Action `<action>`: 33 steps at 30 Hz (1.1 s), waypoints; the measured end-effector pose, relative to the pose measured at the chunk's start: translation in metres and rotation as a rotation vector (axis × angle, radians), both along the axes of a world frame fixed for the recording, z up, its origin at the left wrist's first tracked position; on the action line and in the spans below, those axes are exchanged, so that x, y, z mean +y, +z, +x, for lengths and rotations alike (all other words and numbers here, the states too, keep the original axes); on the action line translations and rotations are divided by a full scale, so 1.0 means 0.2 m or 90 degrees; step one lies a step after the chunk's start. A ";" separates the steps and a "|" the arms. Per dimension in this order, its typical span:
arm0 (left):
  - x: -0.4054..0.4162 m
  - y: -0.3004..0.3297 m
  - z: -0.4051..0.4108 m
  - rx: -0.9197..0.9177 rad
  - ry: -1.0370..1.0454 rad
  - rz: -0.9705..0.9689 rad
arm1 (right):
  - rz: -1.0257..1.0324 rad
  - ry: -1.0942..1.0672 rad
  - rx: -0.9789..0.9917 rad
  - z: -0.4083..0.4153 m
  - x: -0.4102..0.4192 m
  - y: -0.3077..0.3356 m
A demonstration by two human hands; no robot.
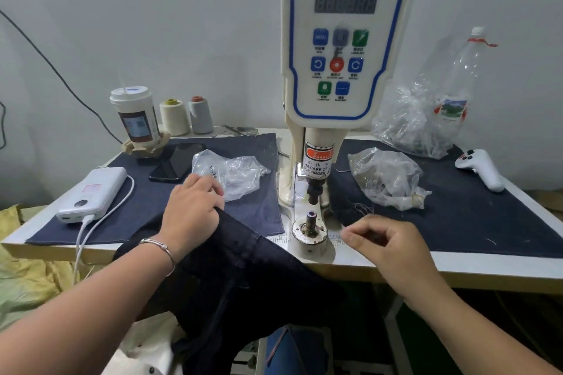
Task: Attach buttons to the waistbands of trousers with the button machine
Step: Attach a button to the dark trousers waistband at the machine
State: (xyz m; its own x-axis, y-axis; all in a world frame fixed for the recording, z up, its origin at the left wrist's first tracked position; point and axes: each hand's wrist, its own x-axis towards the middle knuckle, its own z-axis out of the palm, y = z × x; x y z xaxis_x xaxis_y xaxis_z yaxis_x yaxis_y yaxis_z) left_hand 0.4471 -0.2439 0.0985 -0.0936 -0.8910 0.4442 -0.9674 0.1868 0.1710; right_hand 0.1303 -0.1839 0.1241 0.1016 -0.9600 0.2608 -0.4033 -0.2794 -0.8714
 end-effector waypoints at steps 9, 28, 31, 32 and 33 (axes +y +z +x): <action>0.35 0.54 -0.29 -0.111 -0.245 0.246 | -0.162 0.105 0.060 0.25 0.30 0.13; 0.65 0.67 -0.56 0.140 -0.265 0.053 | 0.351 0.307 -0.124 0.03 0.35 0.43; 0.74 0.58 -0.53 0.209 -0.391 -0.063 | 0.369 0.276 -0.224 -0.01 0.32 0.44; 0.77 0.54 -0.52 0.225 -0.431 -0.059 | 0.375 0.270 -0.251 -0.02 0.32 0.45; 0.80 0.50 -0.53 0.229 -0.456 -0.029 | 0.383 0.267 -0.273 -0.03 0.31 0.45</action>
